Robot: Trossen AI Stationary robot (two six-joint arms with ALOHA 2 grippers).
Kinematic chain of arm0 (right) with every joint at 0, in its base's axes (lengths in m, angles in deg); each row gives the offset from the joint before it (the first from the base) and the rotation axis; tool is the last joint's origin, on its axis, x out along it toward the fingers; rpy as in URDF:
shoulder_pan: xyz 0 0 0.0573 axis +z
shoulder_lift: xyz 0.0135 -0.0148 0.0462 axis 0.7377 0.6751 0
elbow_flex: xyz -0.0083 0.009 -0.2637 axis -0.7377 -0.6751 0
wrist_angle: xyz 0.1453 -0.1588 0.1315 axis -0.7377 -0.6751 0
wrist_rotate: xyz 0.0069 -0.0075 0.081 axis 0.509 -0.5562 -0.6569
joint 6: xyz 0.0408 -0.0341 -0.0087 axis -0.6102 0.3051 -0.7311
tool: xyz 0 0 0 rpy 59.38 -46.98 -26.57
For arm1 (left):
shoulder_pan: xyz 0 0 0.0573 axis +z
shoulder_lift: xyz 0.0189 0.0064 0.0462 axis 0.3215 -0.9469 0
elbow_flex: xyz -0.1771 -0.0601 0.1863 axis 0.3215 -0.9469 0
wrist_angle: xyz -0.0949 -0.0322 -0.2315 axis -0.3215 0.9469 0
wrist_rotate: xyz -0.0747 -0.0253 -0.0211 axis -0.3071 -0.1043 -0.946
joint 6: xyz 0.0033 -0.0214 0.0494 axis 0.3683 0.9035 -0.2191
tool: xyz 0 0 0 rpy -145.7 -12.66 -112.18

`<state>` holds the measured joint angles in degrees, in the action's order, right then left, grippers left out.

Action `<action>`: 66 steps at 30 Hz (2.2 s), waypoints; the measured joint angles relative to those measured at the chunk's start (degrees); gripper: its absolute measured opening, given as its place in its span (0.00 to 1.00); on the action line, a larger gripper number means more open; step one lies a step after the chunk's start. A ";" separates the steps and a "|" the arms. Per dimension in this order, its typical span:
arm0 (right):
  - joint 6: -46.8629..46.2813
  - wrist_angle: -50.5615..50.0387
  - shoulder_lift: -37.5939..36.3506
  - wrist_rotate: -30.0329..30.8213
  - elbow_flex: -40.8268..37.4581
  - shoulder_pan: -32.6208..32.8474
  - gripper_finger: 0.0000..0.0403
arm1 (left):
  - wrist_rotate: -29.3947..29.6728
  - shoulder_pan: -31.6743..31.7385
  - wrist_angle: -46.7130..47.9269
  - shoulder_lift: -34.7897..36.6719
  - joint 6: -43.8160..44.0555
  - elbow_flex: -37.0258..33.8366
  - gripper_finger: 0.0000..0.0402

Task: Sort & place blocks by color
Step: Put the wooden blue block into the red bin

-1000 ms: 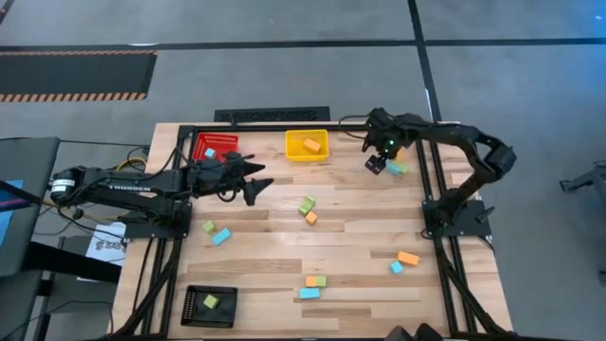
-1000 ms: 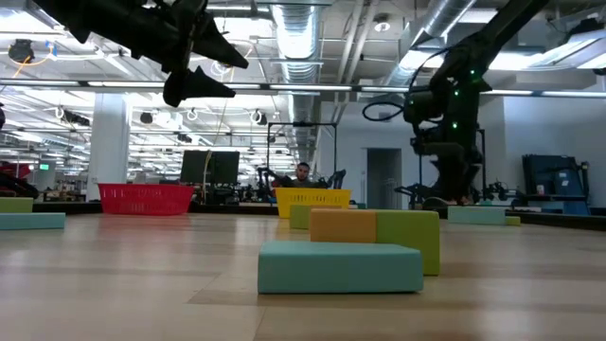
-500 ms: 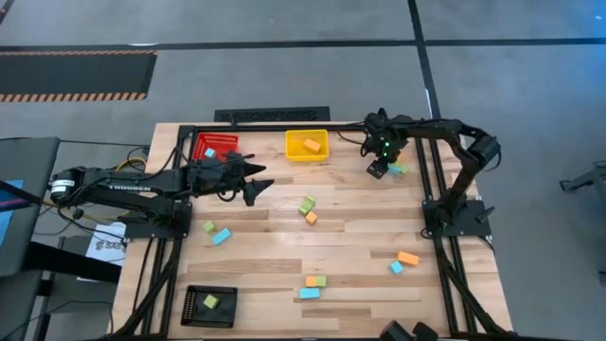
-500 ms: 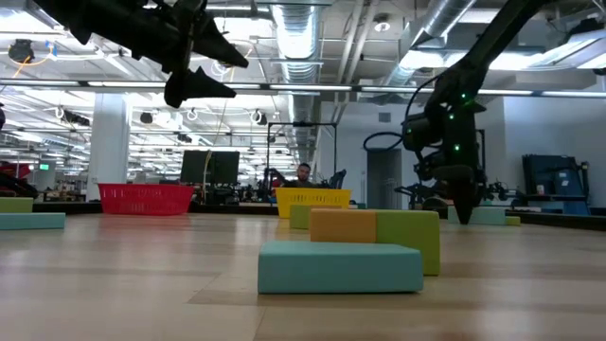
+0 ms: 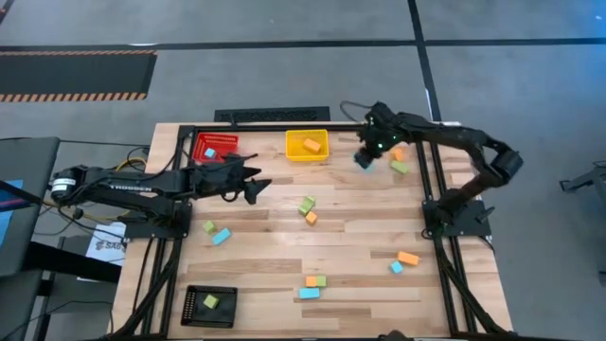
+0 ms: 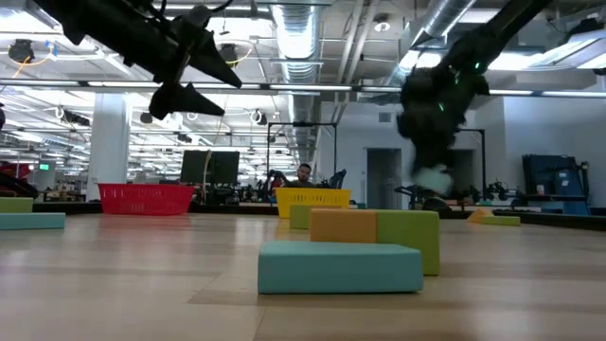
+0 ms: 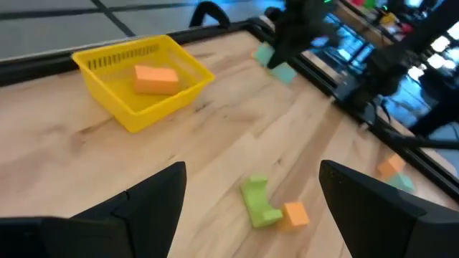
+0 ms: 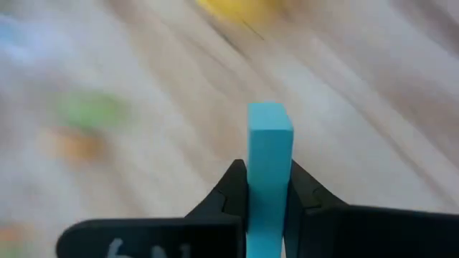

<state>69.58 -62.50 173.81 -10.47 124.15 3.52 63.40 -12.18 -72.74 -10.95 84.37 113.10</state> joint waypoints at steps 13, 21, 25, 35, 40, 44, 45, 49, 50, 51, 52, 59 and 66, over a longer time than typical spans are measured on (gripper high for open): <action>-40.83 59.89 -3.01 -11.38 0.13 14.96 0.11 | 0.21 -1.50 -40.11 -14.11 2.06 -2.00 0.76; -46.66 68.13 2.44 -7.30 0.15 22.80 0.11 | -3.51 -1.50 -53.58 -22.68 5.31 -1.99 0.76; -46.68 68.40 3.92 -4.71 0.24 24.84 0.11 | -7.78 -1.52 -59.78 -25.46 6.41 -1.98 0.76; -45.61 68.13 4.79 -0.10 0.22 26.98 0.11 | -9.48 -2.59 -60.68 -26.81 7.95 -1.96 0.76; -43.39 67.59 4.79 2.19 0.22 28.22 0.11 | -9.48 -3.22 -59.94 -26.81 8.12 -1.47 0.66; -38.97 67.45 4.79 2.50 0.22 29.41 0.11 | -9.67 -3.27 -59.87 -26.79 8.08 -1.18 0.53; -38.37 67.42 4.79 2.50 0.22 29.57 0.11 | -9.91 -3.23 -59.81 -26.79 8.09 -1.18 0.50; -37.96 67.43 4.79 2.50 0.22 29.89 0.11 | -12.37 -3.28 -59.76 -26.79 7.99 -1.18 0.37; -37.80 67.47 4.79 2.43 0.22 29.86 0.10 | -12.61 -3.27 -59.65 -26.79 7.86 -1.18 0.34; -37.71 67.49 4.78 2.51 0.22 29.86 0.10 | -12.91 -3.18 -59.59 -26.79 7.86 -1.18 0.30; -37.71 67.55 4.77 2.49 0.23 29.85 0.10 | -12.79 -3.20 -59.57 -26.79 7.86 -1.18 0.26; -37.15 67.67 4.60 1.77 0.24 31.00 0.11 | -13.28 -3.25 -59.55 -26.79 6.63 -1.20 0.06; -36.24 67.23 4.66 2.06 0.24 31.09 0.15 | -13.69 -3.18 -58.66 -26.76 6.37 -1.22 0.07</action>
<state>33.34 4.74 178.48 -8.41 124.39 34.61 49.71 -15.36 -131.40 -37.72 90.75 111.88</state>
